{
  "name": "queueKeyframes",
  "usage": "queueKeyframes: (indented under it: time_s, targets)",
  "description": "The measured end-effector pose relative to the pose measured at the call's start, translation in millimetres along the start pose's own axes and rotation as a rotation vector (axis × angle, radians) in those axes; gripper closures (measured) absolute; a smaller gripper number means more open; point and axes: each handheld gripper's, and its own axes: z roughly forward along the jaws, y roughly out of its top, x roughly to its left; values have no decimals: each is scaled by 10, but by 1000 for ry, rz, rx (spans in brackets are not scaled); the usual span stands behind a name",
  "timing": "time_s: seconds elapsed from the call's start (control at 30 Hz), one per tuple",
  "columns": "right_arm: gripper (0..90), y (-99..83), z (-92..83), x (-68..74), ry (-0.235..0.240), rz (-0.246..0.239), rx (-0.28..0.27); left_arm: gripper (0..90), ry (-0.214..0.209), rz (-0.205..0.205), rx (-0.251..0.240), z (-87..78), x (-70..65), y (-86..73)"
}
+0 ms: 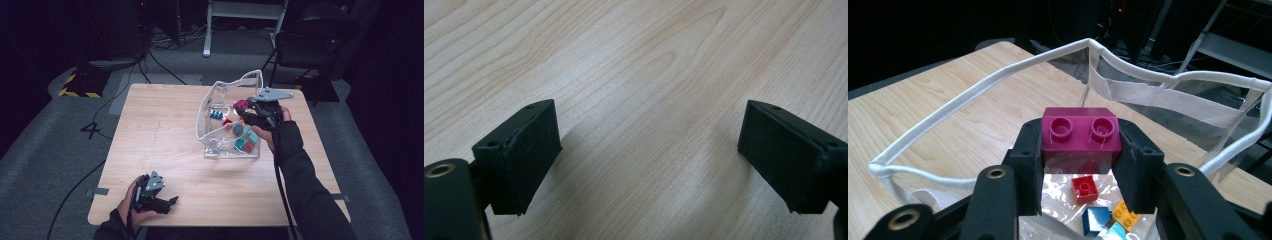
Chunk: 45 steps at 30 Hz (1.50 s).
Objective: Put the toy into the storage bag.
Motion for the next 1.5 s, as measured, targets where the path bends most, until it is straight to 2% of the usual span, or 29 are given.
queueKeyframes:
  time_s: [0.07,0.33,0.57,0.83,1.23,1.5]
  targets:
    - [592,10,33,-4,-10,-9,8,102,0,-1,-1,1,0,0]
    - [592,-13,166,-79,-48,3,49,102,0,-1,-1,1,-1,0]
    - [591,-37,245,-117,-64,20,83,102,0,-2,-1,1,-1,0]
    - [590,-49,285,-141,-69,35,94,101,0,-1,-1,1,0,0]
    - [538,-45,262,-145,-99,48,84,102,0,0,-1,0,0,0]
    - [462,-33,146,-161,-95,46,52,102,0,0,-1,0,0,-1]
